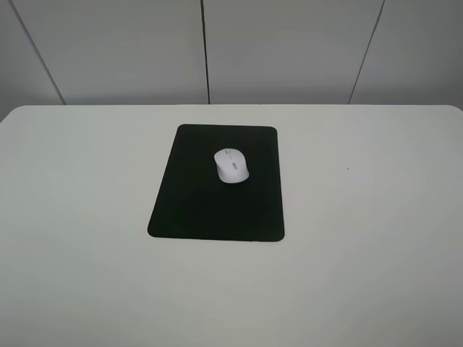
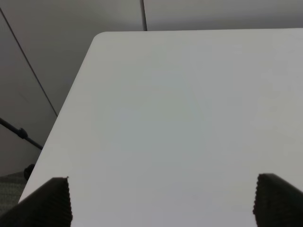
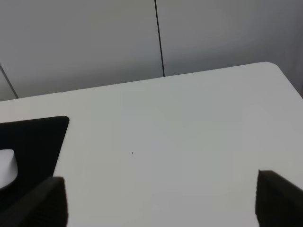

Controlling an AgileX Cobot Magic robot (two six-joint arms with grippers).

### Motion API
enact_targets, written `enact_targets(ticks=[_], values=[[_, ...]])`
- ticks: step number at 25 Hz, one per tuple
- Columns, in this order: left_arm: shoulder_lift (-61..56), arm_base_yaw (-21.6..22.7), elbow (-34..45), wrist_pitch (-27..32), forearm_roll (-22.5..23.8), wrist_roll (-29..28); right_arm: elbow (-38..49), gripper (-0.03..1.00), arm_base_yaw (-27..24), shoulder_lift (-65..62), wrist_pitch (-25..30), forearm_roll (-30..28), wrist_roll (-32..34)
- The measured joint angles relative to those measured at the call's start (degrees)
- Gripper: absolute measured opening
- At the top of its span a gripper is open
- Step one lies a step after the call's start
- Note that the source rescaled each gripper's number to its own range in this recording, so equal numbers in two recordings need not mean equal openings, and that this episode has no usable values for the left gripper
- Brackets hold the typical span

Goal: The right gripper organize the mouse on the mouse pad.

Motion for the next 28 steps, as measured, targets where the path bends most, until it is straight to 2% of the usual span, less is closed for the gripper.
enact_targets(ticks=[10,17,21,28], values=[[0.0,0.0,0.0,0.0,0.0,0.0,0.5,0.86,0.0,-0.1,4.0,-2.8,0.0],[0.0,0.0,0.0,0.0,0.0,0.0,3.2,0.86,0.0,-0.1,3.8,-3.2,-0.1],[0.0,0.0,0.0,0.0,0.0,0.0,3.2,0.86,0.0,-0.1,3.7,-3.0,-2.0],[0.0,0.0,0.0,0.0,0.0,0.0,3.7,0.86,0.0,-0.1,3.4,0.7,-8.2]])
